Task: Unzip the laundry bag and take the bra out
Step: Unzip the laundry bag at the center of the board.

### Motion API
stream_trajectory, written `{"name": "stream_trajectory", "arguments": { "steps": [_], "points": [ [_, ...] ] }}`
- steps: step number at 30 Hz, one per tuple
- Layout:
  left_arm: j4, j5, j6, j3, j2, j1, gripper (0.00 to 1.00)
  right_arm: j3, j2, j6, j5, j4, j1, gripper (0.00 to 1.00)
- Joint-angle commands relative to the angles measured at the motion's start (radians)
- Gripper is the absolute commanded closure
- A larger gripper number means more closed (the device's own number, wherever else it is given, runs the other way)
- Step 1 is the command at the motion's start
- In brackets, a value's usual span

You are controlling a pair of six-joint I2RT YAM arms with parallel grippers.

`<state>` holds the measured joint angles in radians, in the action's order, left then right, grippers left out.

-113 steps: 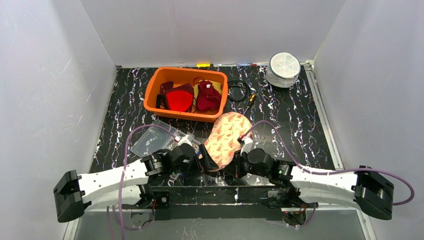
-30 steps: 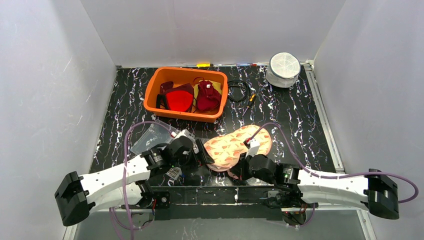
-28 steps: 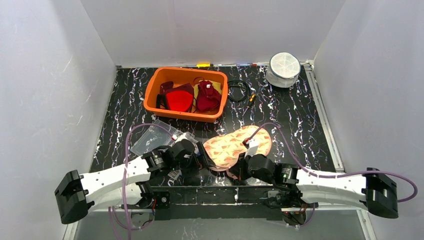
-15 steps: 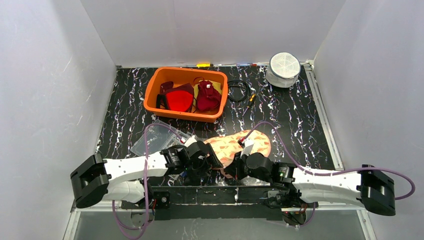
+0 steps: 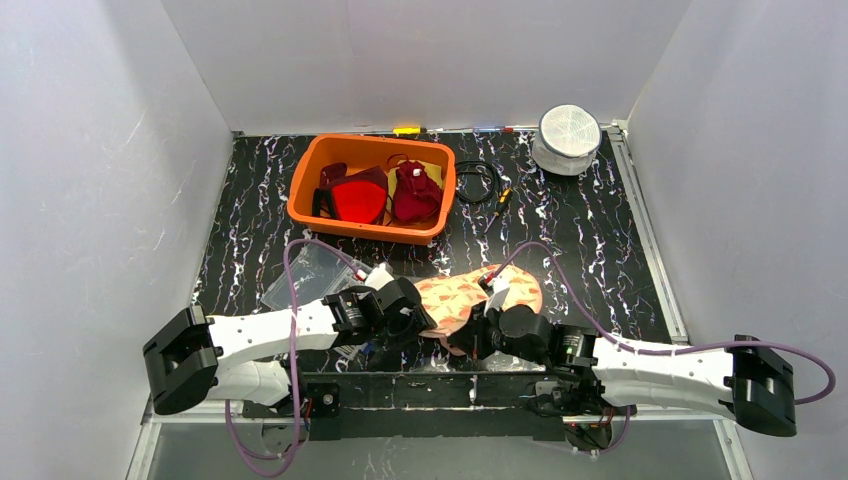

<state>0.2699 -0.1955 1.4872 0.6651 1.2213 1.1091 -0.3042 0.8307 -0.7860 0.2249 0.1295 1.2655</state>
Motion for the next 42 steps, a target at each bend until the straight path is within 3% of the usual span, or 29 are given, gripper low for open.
{"name": "stream_trajectory", "arguments": {
  "steps": [1,10,25,31,39,42],
  "points": [
    [0.055,-0.068,0.001,0.027,-0.002,0.0,0.59,-0.005,-0.021,0.006,-0.006,0.021,0.004,0.99],
    [0.095,-0.111,0.013,0.018,-0.047,-0.002,1.0,-0.003,-0.067,-0.006,0.022,-0.059,0.004,0.99],
    [0.145,-0.157,-0.039,0.0,-0.148,-0.011,1.0,-0.018,-0.188,-0.069,0.156,-0.302,0.004,0.99],
    [0.115,-0.125,-0.135,-0.004,-0.173,-0.037,1.0,-0.018,-0.209,-0.09,0.184,-0.354,0.004,0.99],
    [0.081,0.014,-0.306,0.087,-0.032,-0.131,1.0,0.014,-0.185,-0.102,0.183,-0.302,0.004,0.99],
    [0.077,0.076,-0.351,0.123,0.024,-0.175,0.95,0.014,-0.176,-0.095,0.182,-0.266,0.003,0.99]
  ]
}}
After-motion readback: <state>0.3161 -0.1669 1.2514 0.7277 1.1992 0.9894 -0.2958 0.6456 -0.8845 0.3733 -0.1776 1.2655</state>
